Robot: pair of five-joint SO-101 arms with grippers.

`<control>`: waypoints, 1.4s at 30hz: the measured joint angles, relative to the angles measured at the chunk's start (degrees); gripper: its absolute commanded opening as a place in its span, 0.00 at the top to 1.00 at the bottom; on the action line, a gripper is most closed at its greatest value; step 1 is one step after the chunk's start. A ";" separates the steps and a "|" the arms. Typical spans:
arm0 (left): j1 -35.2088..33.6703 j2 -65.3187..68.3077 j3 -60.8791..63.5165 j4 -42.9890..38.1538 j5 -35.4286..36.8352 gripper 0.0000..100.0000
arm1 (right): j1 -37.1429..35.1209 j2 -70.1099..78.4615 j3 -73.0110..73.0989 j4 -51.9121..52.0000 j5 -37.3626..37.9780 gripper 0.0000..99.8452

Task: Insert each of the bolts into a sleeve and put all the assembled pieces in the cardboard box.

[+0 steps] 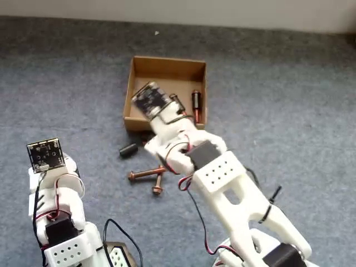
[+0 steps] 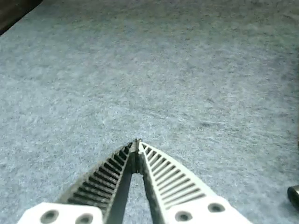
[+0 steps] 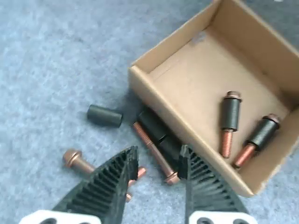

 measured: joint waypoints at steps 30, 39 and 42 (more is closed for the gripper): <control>1.14 0.00 0.00 0.00 0.00 0.99 | -11.34 65.49 -69.36 34.37 28.31 0.86; 1.49 0.00 0.00 0.00 0.00 0.99 | -9.76 78.51 -88.62 40.88 30.68 0.86; 1.49 0.00 0.00 0.00 0.00 0.99 | -8.79 81.49 -92.92 43.08 31.38 0.86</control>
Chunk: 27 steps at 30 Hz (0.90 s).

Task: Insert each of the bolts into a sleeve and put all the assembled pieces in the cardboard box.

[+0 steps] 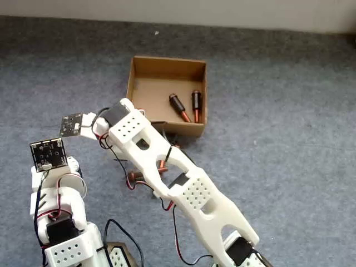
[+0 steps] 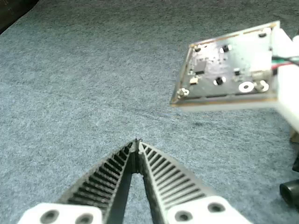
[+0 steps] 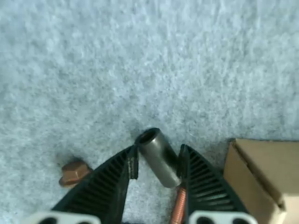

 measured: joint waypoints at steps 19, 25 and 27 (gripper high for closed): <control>0.00 0.00 0.00 0.00 0.00 0.99 | 2.02 7.82 -6.77 2.64 1.14 0.98; 0.00 0.00 0.00 0.00 0.00 0.99 | 2.46 8.00 -7.21 2.37 1.14 1.00; 0.00 0.00 0.00 0.00 0.00 0.99 | 2.46 8.09 -7.38 2.37 1.14 1.00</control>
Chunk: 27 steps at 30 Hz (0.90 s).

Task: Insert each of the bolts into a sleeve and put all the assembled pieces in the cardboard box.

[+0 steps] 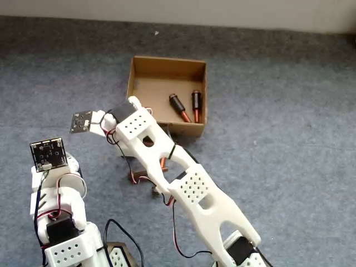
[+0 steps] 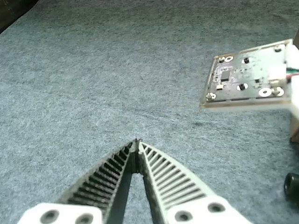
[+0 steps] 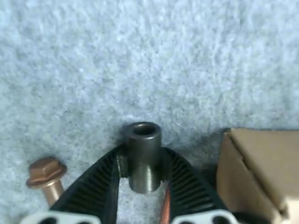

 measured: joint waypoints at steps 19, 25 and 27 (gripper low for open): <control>0.00 0.00 0.00 0.00 0.00 0.99 | 2.99 -5.71 -12.13 7.21 -16.88 1.00; 0.00 0.00 0.00 0.00 0.00 0.99 | 3.43 -19.08 1.67 7.21 -19.69 1.00; 0.00 0.00 0.00 0.00 0.00 0.99 | 3.52 -24.26 7.82 7.21 -20.40 1.00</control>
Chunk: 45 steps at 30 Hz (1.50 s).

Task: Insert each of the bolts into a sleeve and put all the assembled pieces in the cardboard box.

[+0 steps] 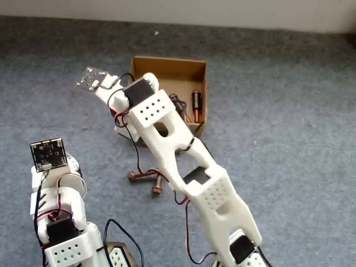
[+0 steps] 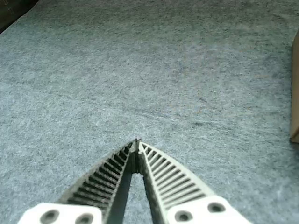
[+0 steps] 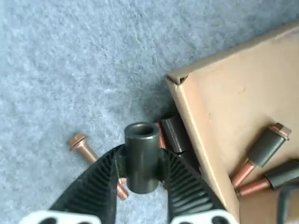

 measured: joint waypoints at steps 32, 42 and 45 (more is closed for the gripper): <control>0.00 0.00 0.00 0.00 0.00 0.99 | 15.82 -70.86 66.55 -9.14 -13.19 1.00; 0.00 0.00 0.00 0.00 0.00 0.99 | 20.66 -92.92 94.42 -22.07 -13.19 1.00; 1.23 0.00 0.00 0.00 0.00 0.99 | 22.15 -98.81 101.80 -25.14 -13.19 1.00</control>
